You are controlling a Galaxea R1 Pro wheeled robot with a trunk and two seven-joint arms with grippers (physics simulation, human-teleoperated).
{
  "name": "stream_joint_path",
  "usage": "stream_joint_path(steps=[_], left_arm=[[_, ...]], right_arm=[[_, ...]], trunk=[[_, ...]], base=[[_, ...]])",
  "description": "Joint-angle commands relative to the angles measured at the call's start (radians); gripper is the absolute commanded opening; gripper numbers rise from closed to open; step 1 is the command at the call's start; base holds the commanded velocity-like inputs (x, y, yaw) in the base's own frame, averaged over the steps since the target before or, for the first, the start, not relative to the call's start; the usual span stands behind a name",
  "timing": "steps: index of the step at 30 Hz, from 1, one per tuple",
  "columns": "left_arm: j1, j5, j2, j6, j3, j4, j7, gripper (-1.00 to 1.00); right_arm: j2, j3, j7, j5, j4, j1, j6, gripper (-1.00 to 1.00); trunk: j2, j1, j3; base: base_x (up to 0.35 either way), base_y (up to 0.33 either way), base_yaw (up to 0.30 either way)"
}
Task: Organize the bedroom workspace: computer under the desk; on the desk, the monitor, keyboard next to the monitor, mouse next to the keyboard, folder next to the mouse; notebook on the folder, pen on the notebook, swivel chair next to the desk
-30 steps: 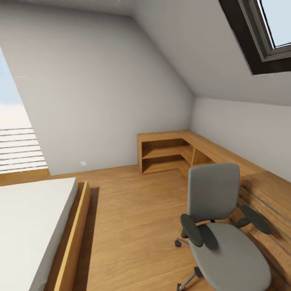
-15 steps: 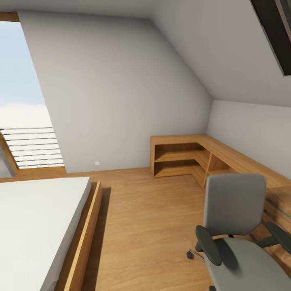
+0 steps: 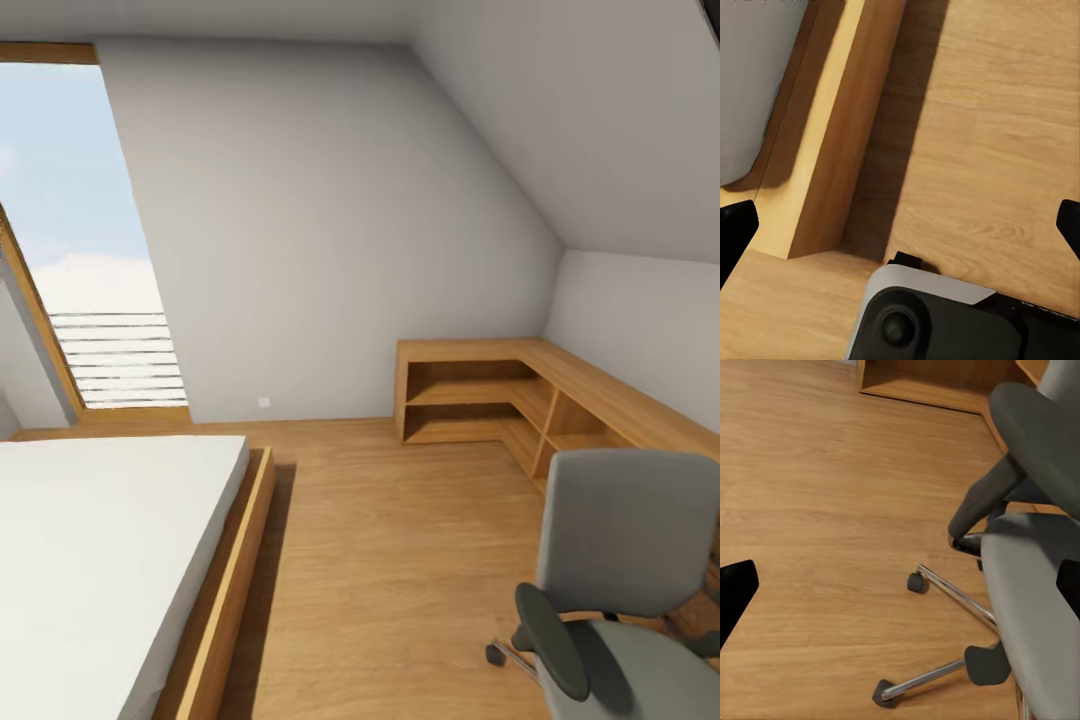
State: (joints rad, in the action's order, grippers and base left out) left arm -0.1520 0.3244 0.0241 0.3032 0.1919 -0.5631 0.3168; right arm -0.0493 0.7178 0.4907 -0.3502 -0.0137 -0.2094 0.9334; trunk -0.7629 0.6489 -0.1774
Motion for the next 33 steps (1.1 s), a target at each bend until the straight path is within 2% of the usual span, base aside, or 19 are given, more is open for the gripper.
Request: stream_joint_path(steps=[1, 12, 33], left_arm=[[0.000, 0.010, -0.001, 0.004, 0.008, -0.001, 0.007, 1.00], [0.000, 0.010, -0.001, 0.003, 0.008, -0.001, 0.007, 1.00], [0.000, 0.010, -0.002, 0.002, 0.008, -0.001, 0.007, 1.00]], right_arm=[[0.000, 0.009, 0.004, -0.003, -0.001, -0.001, 0.002, 1.00], [0.003, 0.011, -0.068, -0.004, -0.002, -0.001, -0.001, 1.00], [0.003, 0.010, -0.080, -0.006, -0.002, -0.001, -0.001, 1.00]], trunk=[[-0.001, 0.000, -0.001], [-0.001, 0.000, -0.001], [-0.001, 0.000, -0.001]], base=[[0.113, 0.000, 0.023], [0.270, 0.000, 0.006], [0.325, 0.000, 0.000]])
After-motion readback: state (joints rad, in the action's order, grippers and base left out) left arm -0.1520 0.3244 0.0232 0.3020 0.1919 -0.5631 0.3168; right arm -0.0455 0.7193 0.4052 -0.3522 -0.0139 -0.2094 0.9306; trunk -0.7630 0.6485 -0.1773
